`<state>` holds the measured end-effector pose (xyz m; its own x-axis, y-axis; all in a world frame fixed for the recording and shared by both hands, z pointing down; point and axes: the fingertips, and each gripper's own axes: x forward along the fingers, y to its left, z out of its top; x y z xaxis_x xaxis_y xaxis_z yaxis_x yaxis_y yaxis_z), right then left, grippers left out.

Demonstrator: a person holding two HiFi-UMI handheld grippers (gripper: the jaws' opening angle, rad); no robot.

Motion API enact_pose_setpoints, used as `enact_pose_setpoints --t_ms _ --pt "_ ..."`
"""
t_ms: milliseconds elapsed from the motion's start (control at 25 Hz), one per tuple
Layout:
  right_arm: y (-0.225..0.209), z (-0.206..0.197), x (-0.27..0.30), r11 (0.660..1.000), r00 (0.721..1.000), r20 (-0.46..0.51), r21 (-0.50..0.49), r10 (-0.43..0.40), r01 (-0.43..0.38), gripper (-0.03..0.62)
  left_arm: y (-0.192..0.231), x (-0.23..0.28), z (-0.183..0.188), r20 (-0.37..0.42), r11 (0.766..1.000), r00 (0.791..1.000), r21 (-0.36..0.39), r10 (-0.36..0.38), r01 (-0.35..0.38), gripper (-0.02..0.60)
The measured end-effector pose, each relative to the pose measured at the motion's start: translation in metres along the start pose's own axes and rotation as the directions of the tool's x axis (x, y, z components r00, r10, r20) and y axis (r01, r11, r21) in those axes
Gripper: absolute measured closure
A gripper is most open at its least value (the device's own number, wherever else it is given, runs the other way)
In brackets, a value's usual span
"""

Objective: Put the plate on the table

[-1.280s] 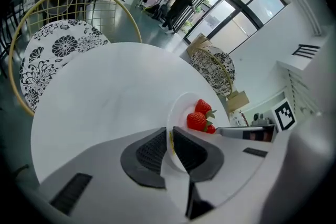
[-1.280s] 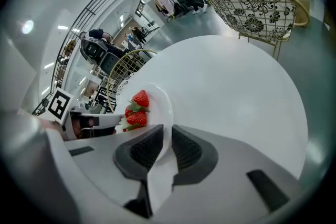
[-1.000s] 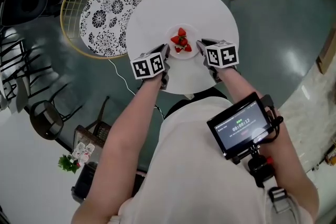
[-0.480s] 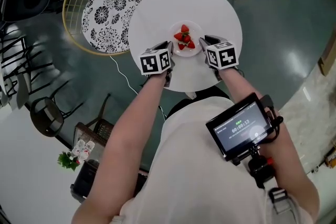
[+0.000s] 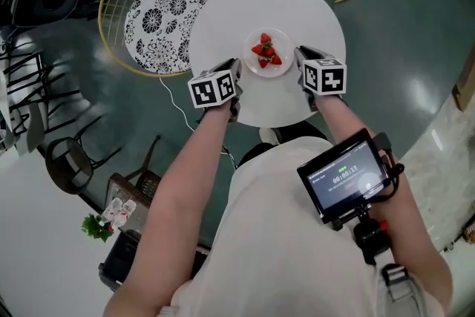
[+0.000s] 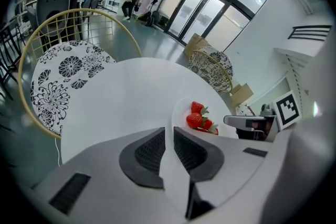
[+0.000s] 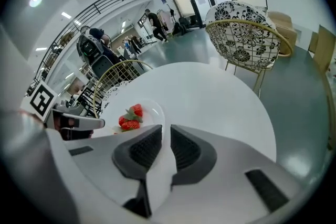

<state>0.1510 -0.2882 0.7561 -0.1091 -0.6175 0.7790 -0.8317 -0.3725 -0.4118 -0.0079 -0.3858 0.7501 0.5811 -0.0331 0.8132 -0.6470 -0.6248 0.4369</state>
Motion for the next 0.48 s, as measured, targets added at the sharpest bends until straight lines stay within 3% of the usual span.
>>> enact_pose_setpoints --t_ms 240,480 --pt "0.011 -0.007 -0.026 1.0 0.999 0.044 0.013 0.023 -0.024 0.542 -0.014 -0.031 -0.017 0.062 0.998 0.996 0.028 -0.066 0.064 0.543" --pt "0.052 -0.029 -0.065 0.995 0.99 0.099 -0.033 0.096 -0.093 0.543 -0.034 -0.078 -0.054 0.123 0.984 0.979 0.096 -0.16 0.148 0.545"
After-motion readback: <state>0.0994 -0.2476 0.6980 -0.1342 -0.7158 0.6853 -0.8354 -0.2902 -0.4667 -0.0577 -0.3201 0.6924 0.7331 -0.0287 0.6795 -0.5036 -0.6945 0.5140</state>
